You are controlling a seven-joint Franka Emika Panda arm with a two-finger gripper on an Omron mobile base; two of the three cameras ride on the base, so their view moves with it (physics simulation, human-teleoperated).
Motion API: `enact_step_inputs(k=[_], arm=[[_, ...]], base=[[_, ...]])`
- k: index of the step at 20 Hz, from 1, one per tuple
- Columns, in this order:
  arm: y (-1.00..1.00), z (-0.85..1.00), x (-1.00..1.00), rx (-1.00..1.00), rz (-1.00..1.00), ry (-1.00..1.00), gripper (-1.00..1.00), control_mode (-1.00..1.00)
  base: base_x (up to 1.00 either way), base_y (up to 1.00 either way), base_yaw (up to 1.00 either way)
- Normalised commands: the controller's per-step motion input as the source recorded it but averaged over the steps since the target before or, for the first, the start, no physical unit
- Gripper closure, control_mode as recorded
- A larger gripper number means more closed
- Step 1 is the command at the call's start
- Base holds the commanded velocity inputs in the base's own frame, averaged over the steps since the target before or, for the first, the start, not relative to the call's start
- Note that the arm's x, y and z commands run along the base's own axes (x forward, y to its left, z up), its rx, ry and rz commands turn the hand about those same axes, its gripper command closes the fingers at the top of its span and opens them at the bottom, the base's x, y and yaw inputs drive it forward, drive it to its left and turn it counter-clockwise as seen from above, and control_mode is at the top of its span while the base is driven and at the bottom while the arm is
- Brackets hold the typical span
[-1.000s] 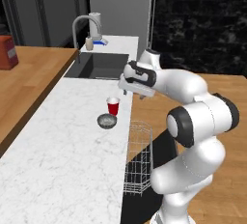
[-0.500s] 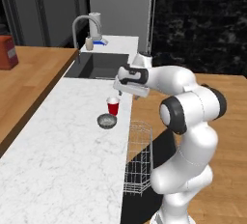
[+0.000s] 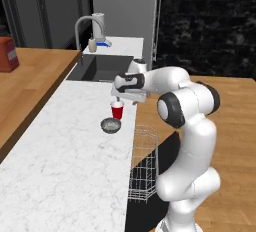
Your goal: Pick up the cup and bowl from the counter, place them in the dishwasher, and close the dishwasher door.
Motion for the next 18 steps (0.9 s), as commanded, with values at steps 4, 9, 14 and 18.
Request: enact_step_inputs(k=[4,9,14,18], arm=[[0.08,-0.23,0.42,-0.01,0.0,0.02,-1.0,-1.0],[0.07,-0.26,0.41,-0.01,0.0,0.0,-1.0,-1.0],[0.0,-0.31,0.06,0.0,0.0,0.01,-1.0,-1.0],[0.0,-0.37,0.0,0.0,0.0,0.02,-1.0,-1.0]], base=[[0.0,0.0,0.0],[0.0,0.0,0.0],[0.0,0.0,0.0],[0.0,0.0,0.0]])
